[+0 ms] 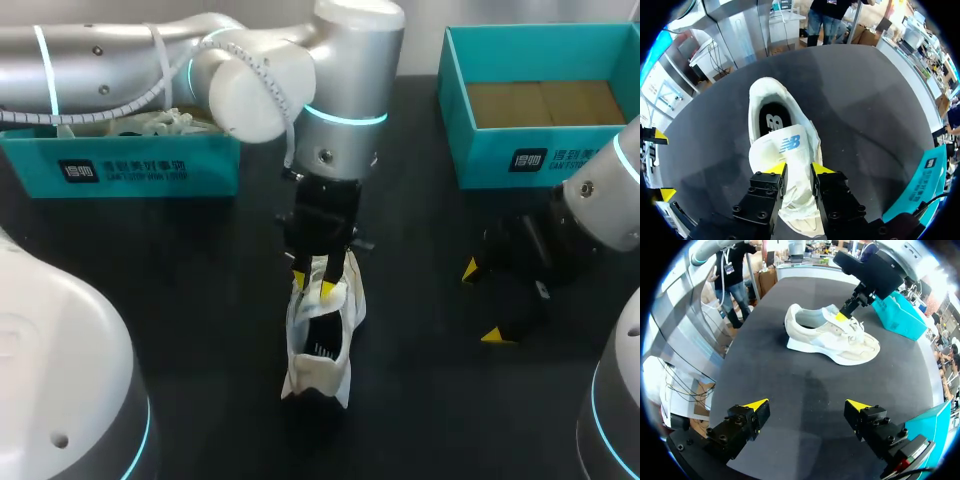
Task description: Take the shoe out of the shoebox, open the shoe tongue, remove and reinsert the insole, then place the shoe into the shoebox
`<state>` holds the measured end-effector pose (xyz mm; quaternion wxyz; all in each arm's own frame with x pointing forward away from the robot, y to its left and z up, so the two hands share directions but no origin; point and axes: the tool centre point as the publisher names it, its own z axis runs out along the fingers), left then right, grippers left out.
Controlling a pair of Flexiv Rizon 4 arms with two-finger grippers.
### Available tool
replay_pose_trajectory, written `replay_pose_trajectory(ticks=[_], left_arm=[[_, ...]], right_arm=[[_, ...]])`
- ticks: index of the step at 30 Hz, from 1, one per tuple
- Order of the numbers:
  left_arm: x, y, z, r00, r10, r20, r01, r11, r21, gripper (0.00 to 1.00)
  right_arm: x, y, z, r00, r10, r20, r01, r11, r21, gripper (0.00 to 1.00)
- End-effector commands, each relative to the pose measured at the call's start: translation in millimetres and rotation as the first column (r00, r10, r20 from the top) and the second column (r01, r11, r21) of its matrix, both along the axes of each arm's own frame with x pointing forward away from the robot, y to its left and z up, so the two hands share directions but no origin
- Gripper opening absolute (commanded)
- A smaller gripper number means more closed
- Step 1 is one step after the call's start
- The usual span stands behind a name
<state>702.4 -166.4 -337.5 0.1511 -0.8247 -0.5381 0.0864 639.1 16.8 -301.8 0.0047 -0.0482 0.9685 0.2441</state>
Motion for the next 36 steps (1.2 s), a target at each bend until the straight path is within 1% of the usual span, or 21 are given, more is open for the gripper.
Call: replay_pose_trajectory(ticks=[1, 4, 6, 8, 9, 13, 18, 20, 28, 30, 33, 36], left_arm=[[0.6, -0.3, 2.1, 1.0, 0.009, 0.004, -0.009, 1.0, -0.018, 0.29], [4.2, -0.2, 13.0, 0.999, 0.049, -0.014, -0.05, 0.995, -0.084, 0.3], [5.0, -1.5, 15.7, 0.998, 0.067, -0.015, -0.068, 0.992, -0.108, 0.33], [4.7, -3.0, 16.2, 0.997, 0.072, -0.019, -0.074, 0.991, -0.115, 0.33], [3.6, -4.4, 14.9, 0.997, 0.074, -0.017, -0.075, 0.991, -0.113, 0.31], [-0.3, -8.9, 4.6, 0.997, 0.071, -0.004, -0.071, 0.993, -0.095, 0.3], [-0.7, -14.3, -5.5, 0.994, 0.109, 0.01, -0.107, 0.986, -0.129, 0.31], [-2.7, -15.8, -9.0, 0.993, 0.113, 0.013, -0.111, 0.985, -0.131, 0.29], [-14.2, -14.9, -21.1, 0.996, 0.076, 0.05, -0.072, 0.994, -0.084, 0.29], [-14.7, -11.2, -17.4, 0.995, 0.082, 0.057, -0.076, 0.992, -0.099, 0.29], [-10.7, -2.4, -2.8, 0.993, 0.114, 0.044, -0.106, 0.982, -0.157, 0.29], [-8.2, 0.2, 4.9, 0.99, 0.134, 0.045, -0.122, 0.973, -0.194, 0.29]], right_arm=[[-0.6, 0.5, -0.5, 1.0, 0.0, 0.002, 0.0, 1.0, -0.002, 1.0], [-0.6, 0.5, -0.5, 1.0, 0.0, 0.002, 0.0, 1.0, -0.002, 1.0], [-0.6, 0.5, -0.5, 1.0, 0.0, 0.002, 0.0, 1.0, -0.002, 1.0], [-0.6, 0.5, -0.5, 1.0, 0.0, 0.002, 0.0, 1.0, -0.002, 1.0], [-0.6, 0.5, -0.5, 1.0, 0.0, 0.002, 0.0, 1.0, -0.002, 1.0], [-0.6, 0.5, -0.5, 1.0, 0.0, 0.002, 0.0, 1.0, -0.002, 1.0], [-0.6, 0.5, -0.5, 1.0, 0.0, 0.002, 0.0, 1.0, -0.002, 1.0], [-0.6, 0.5, -0.5, 1.0, 0.0, 0.002, 0.0, 1.0, -0.002, 1.0], [-0.6, 0.5, -0.5, 1.0, 0.0, 0.002, 0.0, 1.0, -0.002, 1.0], [-0.6, 0.5, -0.5, 1.0, 0.0, 0.002, 0.0, 1.0, -0.002, 1.0], [-0.6, 0.5, -0.5, 1.0, 0.0, 0.002, 0.0, 1.0, -0.002, 1.0], [-0.6, 0.5, -0.5, 1.0, 0.0, 0.002, 0.0, 1.0, -0.002, 1.0]])
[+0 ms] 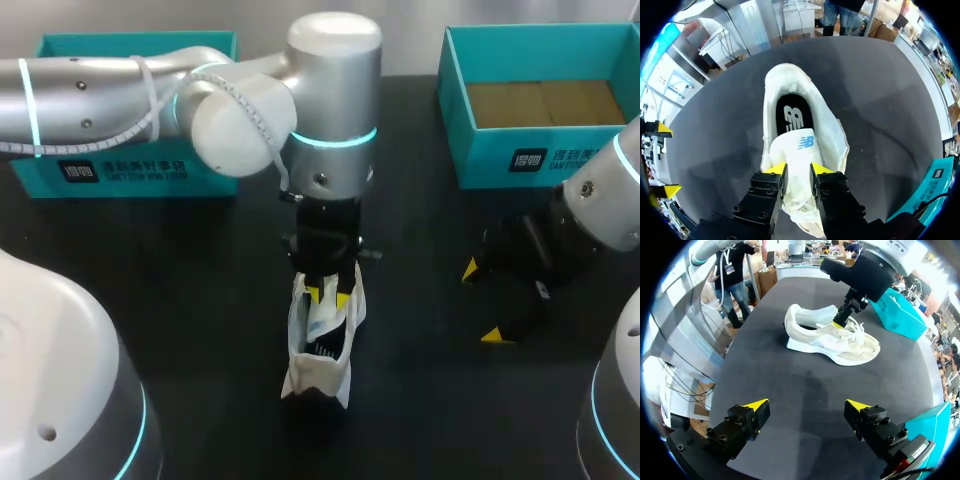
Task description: Take the shoe out of the shoebox, open the shoe tongue, remove and reinsert the insole, then place the shoe into the shoebox
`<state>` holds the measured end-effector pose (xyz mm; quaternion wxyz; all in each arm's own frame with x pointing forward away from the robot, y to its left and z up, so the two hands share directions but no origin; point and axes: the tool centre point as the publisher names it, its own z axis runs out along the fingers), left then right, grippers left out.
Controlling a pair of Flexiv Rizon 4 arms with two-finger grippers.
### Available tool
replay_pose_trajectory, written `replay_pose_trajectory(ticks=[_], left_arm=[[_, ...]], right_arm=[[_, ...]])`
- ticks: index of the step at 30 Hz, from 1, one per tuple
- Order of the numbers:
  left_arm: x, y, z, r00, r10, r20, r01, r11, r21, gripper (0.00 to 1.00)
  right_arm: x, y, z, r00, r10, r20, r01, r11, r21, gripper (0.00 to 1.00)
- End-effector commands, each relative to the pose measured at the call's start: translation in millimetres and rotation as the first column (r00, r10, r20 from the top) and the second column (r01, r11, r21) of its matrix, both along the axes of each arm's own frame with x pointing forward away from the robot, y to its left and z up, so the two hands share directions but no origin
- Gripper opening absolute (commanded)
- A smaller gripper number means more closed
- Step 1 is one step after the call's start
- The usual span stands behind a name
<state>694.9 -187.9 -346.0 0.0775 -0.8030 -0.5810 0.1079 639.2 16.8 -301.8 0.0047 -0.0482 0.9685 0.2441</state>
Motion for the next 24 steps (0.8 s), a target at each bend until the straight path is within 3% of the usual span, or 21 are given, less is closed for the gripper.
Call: replay_pose_trajectory(ticks=[1, 11, 16, 24], left_arm=[[-0.9, 21.4, 13.6, 1.0, 0.015, 0.01, -0.014, 0.998, -0.064, 0.29], [-8.6, 5.9, -16.3, 0.996, 0.084, 0.027, -0.081, 0.99, -0.117, 0.29], [-16.3, 0.2, -25.3, 0.997, 0.06, 0.05, -0.056, 0.996, -0.069, 0.27], [-14.2, 11.5, -0.5, 0.994, 0.073, 0.077, -0.064, 0.992, -0.113, 0.28]], right_arm=[[-0.6, 0.6, -0.5, 1.0, 0.0, 0.002, 0.0, 1.0, -0.002, 1.0], [-0.6, 0.6, -0.5, 1.0, 0.0, 0.002, 0.0, 1.0, -0.002, 1.0], [-0.6, 0.6, -0.5, 1.0, 0.0, 0.002, 0.0, 1.0, -0.002, 1.0], [-0.6, 0.6, -0.5, 1.0, 0.0, 0.002, 0.0, 1.0, -0.002, 1.0]])
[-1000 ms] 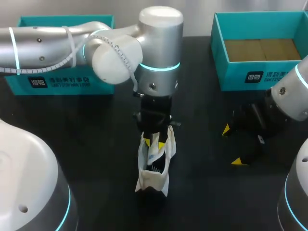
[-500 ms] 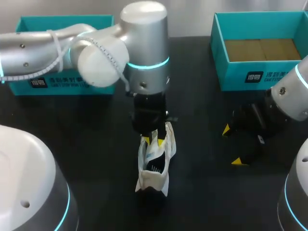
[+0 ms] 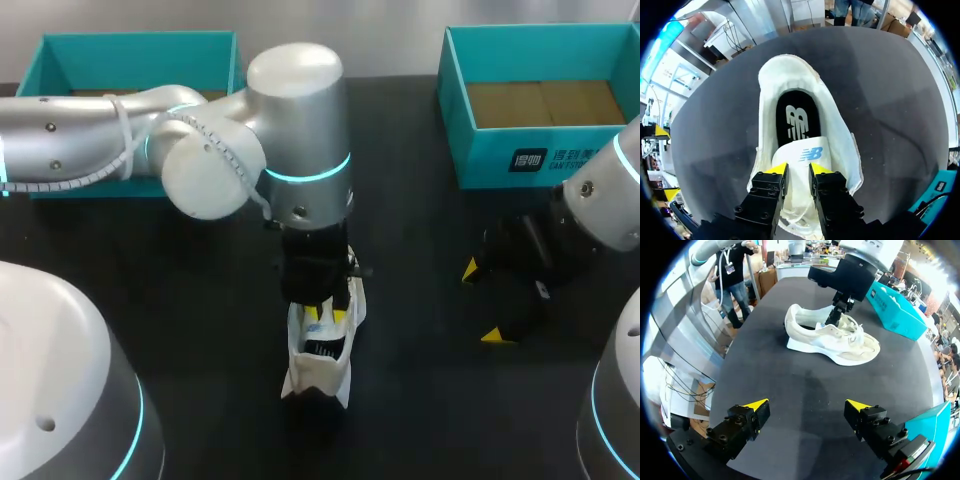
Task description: Take the shoe out of the shoebox, open the shoe tongue, remove and reinsert the insole, then place the shoe into the shoebox
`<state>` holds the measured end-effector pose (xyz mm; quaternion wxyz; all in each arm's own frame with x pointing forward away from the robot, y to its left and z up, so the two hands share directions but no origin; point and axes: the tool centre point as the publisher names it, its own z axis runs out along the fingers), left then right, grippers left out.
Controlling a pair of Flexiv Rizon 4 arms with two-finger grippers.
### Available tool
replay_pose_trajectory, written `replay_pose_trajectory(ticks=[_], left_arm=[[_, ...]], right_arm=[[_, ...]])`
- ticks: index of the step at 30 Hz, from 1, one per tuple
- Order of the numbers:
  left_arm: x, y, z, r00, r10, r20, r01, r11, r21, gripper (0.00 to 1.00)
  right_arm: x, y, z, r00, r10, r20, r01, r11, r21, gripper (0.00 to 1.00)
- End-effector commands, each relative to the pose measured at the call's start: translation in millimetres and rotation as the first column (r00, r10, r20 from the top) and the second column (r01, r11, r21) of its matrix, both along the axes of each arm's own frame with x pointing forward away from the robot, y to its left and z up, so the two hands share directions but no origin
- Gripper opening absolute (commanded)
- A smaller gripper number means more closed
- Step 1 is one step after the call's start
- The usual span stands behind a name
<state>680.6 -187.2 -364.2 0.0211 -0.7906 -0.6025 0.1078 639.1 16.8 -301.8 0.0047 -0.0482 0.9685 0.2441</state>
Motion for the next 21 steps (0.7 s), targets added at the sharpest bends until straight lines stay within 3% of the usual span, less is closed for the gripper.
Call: replay_pose_trajectory(ticks=[1, 10, 21], left_arm=[[0.7, 11.3, 21.0, 1.0, 0.013, 0.022, -0.012, 0.999, -0.038, 0.27], [13.2, -0.2, 11.4, 0.989, 0.081, 0.121, -0.078, 0.997, -0.029, 0.27], [25.2, 1.2, 11.9, 0.984, 0.14, 0.114, -0.136, 0.99, -0.045, 0.29]], right_arm=[[-0.6, 0.5, -0.5, 1.0, 0.0, 0.002, 0.0, 1.0, -0.002, 1.0], [-0.6, 0.5, -0.5, 1.0, 0.0, 0.002, 0.0, 1.0, -0.002, 1.0], [-0.6, 0.5, -0.5, 1.0, 0.0, 0.002, 0.0, 1.0, -0.002, 1.0]])
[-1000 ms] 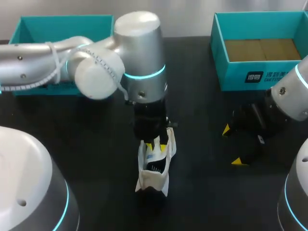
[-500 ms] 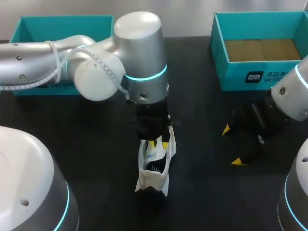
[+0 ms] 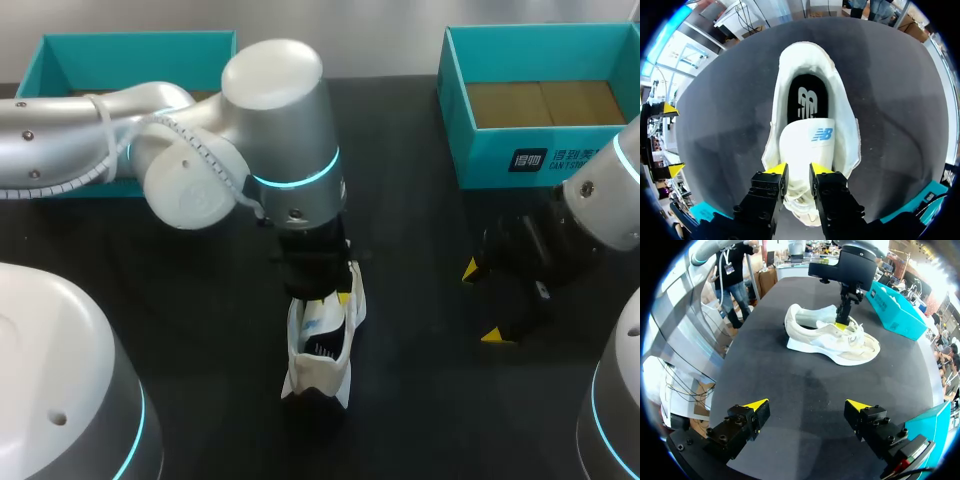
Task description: Take the shoe out of the shoebox, open the shoe tongue, remove and reinsert the insole, then place the shoe into the shoebox
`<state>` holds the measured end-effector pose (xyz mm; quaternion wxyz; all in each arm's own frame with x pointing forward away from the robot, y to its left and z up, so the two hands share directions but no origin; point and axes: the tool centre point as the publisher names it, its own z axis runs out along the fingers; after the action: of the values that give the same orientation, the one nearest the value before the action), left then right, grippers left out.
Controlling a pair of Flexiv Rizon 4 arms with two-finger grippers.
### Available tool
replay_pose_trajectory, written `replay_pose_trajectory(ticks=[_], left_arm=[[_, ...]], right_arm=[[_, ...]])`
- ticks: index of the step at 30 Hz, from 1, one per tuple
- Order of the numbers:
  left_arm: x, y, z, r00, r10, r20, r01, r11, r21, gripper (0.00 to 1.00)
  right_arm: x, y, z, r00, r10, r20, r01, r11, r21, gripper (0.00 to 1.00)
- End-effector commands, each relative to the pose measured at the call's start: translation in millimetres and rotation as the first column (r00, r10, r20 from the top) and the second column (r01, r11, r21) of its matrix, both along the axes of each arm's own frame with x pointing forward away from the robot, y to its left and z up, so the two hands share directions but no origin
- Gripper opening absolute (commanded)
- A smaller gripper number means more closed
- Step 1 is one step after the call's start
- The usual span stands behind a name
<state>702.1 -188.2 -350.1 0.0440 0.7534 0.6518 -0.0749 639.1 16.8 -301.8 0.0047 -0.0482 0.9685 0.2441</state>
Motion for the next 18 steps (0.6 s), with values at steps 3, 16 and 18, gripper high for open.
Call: replay_pose_trajectory(ticks=[3, 16, 18], left_arm=[[4.8, -5.1, -16.7, 0.999, 0.008, -0.04, -0.006, 0.999, 0.053, 0.29], [-5.6, 16.8, 21.8, 0.999, 0.004, -0.035, -0.003, 0.999, 0.033, 0.3], [-7.0, 20.5, 30.8, 0.999, 0.006, -0.043, -0.005, 1.0, 0.026, 0.32]], right_arm=[[-0.6, 0.5, -0.5, 1.0, 0.0, 0.002, 0.0, 1.0, -0.002, 1.0], [-0.6, 0.5, -0.5, 1.0, 0.0, 0.002, 0.0, 1.0, -0.002, 1.0], [-0.6, 0.5, -0.5, 1.0, 0.0, 0.002, 0.0, 1.0, -0.002, 1.0]])
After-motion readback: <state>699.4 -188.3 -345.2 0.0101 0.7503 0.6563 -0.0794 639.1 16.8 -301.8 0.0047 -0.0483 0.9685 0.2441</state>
